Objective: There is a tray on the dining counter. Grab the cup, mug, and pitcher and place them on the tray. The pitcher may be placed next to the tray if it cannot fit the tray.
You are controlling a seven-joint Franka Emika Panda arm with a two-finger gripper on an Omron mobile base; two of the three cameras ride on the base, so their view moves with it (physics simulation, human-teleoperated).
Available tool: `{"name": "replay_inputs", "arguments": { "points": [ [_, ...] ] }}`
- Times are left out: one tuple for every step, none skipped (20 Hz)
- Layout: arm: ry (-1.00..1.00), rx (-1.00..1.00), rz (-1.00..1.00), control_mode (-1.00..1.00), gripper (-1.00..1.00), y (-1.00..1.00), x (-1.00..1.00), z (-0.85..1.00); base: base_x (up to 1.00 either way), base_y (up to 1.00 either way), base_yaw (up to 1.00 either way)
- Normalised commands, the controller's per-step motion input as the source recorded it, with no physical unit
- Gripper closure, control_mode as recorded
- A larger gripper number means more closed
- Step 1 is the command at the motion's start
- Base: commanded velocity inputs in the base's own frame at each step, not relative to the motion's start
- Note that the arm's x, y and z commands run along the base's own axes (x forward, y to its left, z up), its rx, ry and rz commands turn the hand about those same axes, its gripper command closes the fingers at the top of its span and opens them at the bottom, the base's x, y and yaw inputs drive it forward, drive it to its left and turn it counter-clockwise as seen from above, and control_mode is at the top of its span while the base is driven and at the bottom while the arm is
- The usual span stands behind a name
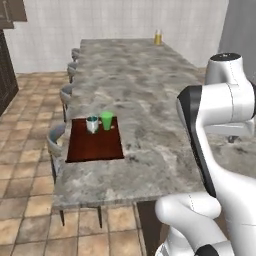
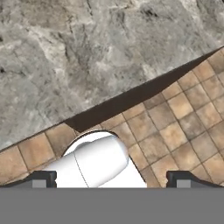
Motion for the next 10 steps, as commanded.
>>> {"name": "replay_inputs", "arguments": {
  "points": [
    [0.00, 0.00, 0.00, 1.00, -1.00, 0.00, 0.00, 0.00, -0.36, -1.00, 0.51],
    [0.00, 0.00, 0.00, 1.00, -1.00, 0.00, 0.00, 0.00, -0.35, -1.00, 0.49],
    [0.00, 0.00, 0.00, 1.00, -1.00, 0.00, 0.00, 0.00, -0.34, -1.00, 0.48],
    [0.00, 0.00, 0.00, 1.00, -1.00, 0.00, 0.00, 0.00, -0.47, -1.00, 0.46],
    [0.00, 0.00, 0.00, 1.00, -1.00, 0.00, 0.00, 0.00, -0.59, -1.00, 0.44],
    [0.00, 0.00, 0.00, 1.00, -1.00, 0.00, 0.00, 0.00, -0.76, -1.00, 0.41],
    [0.00, 0.00, 0.00, 1.00, -1.00, 0.00, 0.00, 0.00, -0.80, -1.00, 0.40],
    [0.00, 0.00, 0.00, 1.00, -1.00, 0.00, 0.00, 0.00, -0.84, -1.00, 0.38],
    [0.00, 0.00, 0.00, 1.00, -1.00, 0.00, 0.00, 0.00, -0.84, -1.00, 0.37],
    [0.00, 0.00, 0.00, 1.00, -1.00, 0.00, 0.00, 0.00, -0.85, -1.00, 0.37]
  ]
}}
